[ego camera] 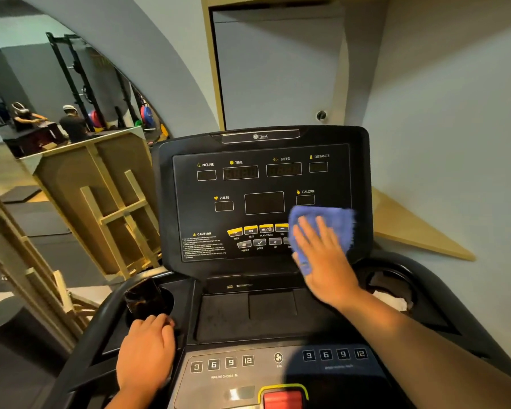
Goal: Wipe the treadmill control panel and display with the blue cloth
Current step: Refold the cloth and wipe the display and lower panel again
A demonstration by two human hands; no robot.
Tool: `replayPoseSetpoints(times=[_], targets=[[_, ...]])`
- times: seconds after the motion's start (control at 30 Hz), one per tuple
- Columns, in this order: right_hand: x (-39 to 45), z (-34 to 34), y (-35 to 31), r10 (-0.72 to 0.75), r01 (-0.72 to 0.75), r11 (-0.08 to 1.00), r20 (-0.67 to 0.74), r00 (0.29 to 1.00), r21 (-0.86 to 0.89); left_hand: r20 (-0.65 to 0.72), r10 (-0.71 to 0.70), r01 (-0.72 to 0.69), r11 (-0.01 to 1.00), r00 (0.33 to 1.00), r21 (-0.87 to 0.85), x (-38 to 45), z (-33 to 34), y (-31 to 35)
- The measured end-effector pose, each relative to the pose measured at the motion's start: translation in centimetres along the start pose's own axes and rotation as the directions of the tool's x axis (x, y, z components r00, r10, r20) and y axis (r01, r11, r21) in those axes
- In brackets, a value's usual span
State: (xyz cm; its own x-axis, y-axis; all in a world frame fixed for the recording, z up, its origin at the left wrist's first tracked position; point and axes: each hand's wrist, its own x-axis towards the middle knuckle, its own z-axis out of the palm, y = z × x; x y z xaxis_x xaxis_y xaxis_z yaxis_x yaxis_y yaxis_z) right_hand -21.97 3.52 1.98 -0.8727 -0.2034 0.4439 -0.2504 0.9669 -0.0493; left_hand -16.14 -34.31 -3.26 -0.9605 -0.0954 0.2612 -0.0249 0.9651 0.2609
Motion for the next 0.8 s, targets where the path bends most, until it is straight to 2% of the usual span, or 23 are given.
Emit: replayPoseSetpoints(times=[0.07, 0.1, 0.17, 0.27, 0.33, 0.4, 0.47, 0.5, 0.53, 0.6, 0.63, 0.67, 0.7, 0.73, 0.8], targets=[[-0.7, 1.1, -0.8, -0.186, 0.192, 0.98, 0.094, 0.978, -0.054, 0.004, -0.007, 0.007, 1.0, 1.0, -0.009, 0.0, 0.1, 0.0], [-1.3, 1.2, -0.3, -0.23, 0.239, 0.969, 0.121, 0.966, -0.064, 0.006, -0.012, 0.012, 1.0, 1.0, -0.016, 0.1, 0.1, -0.1], [-2.3, 1.1, 1.5, -0.234, 0.244, 0.967, 0.132, 0.963, -0.066, 0.002, -0.012, 0.012, 1.0, 1.0, -0.021, 0.0, 0.3, -0.3], [-3.9, 0.9, 3.0, -0.176, 0.18, 0.982, 0.054, 0.983, -0.065, -0.005, 0.0, 0.0, 1.0, 1.0, -0.014, -0.1, 0.6, -0.6], [-5.4, 1.2, 2.6, -0.086, 0.087, 0.996, -0.055, 0.995, 0.018, -0.009, 0.004, -0.004, 1.0, 1.0, -0.022, -0.1, 0.6, -0.7], [-6.8, 1.2, 1.2, 0.072, -0.049, 0.984, -0.131, 0.989, 0.168, -0.007, 0.015, -0.016, 0.999, 1.0, -0.031, -0.1, 0.5, -0.7], [-7.5, 1.1, -0.8, 0.336, -0.216, 0.841, -0.167, 0.927, 0.495, -0.002, 0.022, -0.022, 0.999, 1.0, -0.031, -0.1, 0.5, -0.8], [-7.9, 1.5, -1.5, 0.46, -0.309, 0.734, -0.108, 0.881, 0.604, -0.003, 0.024, -0.024, 0.999, 1.0, -0.029, -0.1, 0.5, -0.8], [-8.4, 2.0, -2.1, 0.493, -0.365, 0.747, -0.095, 0.865, 0.556, -0.005, 0.026, -0.027, 0.999, 1.0, -0.027, -0.1, 0.6, -0.9], [-9.4, 2.7, -3.9, 0.434, -0.346, 0.836, -0.129, 0.891, 0.426, -0.004, 0.033, -0.033, 0.999, 0.999, -0.023, -0.1, 0.6, -0.9], [-10.0, 3.6, -4.8, 0.397, -0.326, 0.836, -0.077, 0.915, 0.441, -0.001, 0.036, -0.036, 0.999, 0.999, -0.021, -0.1, 0.6, -0.9], [-9.6, 3.9, -5.7, 0.342, -0.353, 0.862, 0.097, 0.935, 0.365, 0.002, 0.035, -0.035, 0.999, 0.999, -0.019, -0.1, 0.5, -0.9], [-9.0, 3.8, -6.9, 0.352, -0.388, 0.898, 0.188, 0.917, 0.209, 0.005, 0.033, -0.033, 0.999, 0.999, -0.016, -0.2, 0.5, -0.9], [-8.5, 3.6, -8.3, 0.379, -0.419, 0.899, 0.253, 0.89, 0.127, 0.007, 0.032, -0.031, 0.999, 0.999, -0.015, -0.2, 0.5, -0.9], [-6.7, 2.4, -11.1, 0.428, -0.478, 0.876, 0.35, 0.833, 0.064, 0.015, 0.033, -0.033, 0.999, 0.999, -0.014, -0.1, 0.6, -1.0]])
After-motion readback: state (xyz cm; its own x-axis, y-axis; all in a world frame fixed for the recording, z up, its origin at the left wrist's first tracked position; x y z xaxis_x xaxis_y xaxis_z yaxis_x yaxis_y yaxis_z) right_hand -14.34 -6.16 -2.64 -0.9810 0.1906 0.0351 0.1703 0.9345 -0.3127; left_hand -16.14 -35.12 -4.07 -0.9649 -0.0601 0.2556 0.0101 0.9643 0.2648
